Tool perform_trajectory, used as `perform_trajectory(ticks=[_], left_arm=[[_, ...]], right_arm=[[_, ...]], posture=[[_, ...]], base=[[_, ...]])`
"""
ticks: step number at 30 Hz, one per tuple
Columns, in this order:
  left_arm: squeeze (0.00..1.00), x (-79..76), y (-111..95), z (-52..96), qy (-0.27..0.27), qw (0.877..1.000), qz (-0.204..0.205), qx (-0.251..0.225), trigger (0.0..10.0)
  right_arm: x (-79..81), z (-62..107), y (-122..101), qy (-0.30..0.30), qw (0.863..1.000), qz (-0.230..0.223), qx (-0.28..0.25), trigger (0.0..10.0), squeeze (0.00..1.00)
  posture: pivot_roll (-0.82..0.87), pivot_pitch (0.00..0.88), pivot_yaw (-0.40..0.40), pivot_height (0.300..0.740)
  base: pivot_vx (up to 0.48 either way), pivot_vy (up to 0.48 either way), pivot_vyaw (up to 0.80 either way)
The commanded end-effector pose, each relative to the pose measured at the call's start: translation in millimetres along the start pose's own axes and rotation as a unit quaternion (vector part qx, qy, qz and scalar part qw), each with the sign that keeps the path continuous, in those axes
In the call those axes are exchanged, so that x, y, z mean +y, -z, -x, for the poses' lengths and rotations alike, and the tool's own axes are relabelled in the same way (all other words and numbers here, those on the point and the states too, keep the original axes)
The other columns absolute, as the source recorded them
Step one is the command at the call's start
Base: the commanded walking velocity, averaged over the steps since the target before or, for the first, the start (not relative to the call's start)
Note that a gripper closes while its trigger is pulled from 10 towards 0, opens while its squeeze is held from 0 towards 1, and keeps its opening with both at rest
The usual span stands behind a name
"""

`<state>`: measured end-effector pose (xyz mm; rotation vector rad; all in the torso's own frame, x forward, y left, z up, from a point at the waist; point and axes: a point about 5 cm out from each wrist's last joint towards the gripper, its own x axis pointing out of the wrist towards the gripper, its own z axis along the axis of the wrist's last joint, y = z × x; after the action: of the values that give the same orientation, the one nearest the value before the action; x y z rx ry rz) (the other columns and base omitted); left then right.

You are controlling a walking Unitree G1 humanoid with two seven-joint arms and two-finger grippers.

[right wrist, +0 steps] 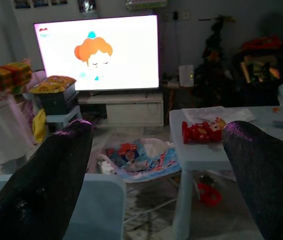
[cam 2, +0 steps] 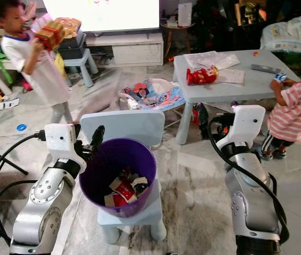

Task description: Picking trash to rubbish bin

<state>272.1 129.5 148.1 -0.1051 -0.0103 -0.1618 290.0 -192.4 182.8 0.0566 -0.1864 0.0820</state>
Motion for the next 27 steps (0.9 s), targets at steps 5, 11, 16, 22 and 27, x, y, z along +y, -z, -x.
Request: perform_trajectory(ticks=[5,11,16,22,27], left_arm=[[0.00,-0.2,0.3,1.0,-0.001,1.000,0.002,0.000,10.0],[0.00,0.4,0.9,0.6,-0.003,1.000,0.003,0.000,10.0],[0.00,0.3,1.4,1.1,-0.004,1.000,0.004,0.000,10.0],[0.00,0.6,1.7,1.1,-0.005,1.000,0.003,0.001,10.0],[0.00,1.0,2.1,0.4,-0.005,1.000,0.003,0.001,10.0]], right_arm=[[0.2,0.1,-7.6,-0.007,1.000,0.007,-0.007,10.0,0.00],[0.1,-0.1,-7.6,-0.008,1.000,0.007,-0.004,10.0,0.00],[0.0,-0.7,-7.4,-0.009,1.000,0.007,-0.003,10.0,0.00],[0.3,-0.9,-6.8,-0.010,1.000,0.006,-0.001,10.0,0.00],[0.5,-1.4,-6.5,-0.009,1.000,0.006,-0.001,10.0,0.00]], posture=[[0.02,0.066,0.025,0.740],[0.02,0.066,0.020,0.740],[0.02,0.066,0.020,0.740],[0.02,0.066,0.019,0.740],[0.02,0.062,0.020,0.740]], base=[[-0.201,0.000,0.00],[-0.253,0.000,0.00],[-0.253,0.000,0.00],[-0.269,0.000,0.00],[-0.271,0.000,0.00]])
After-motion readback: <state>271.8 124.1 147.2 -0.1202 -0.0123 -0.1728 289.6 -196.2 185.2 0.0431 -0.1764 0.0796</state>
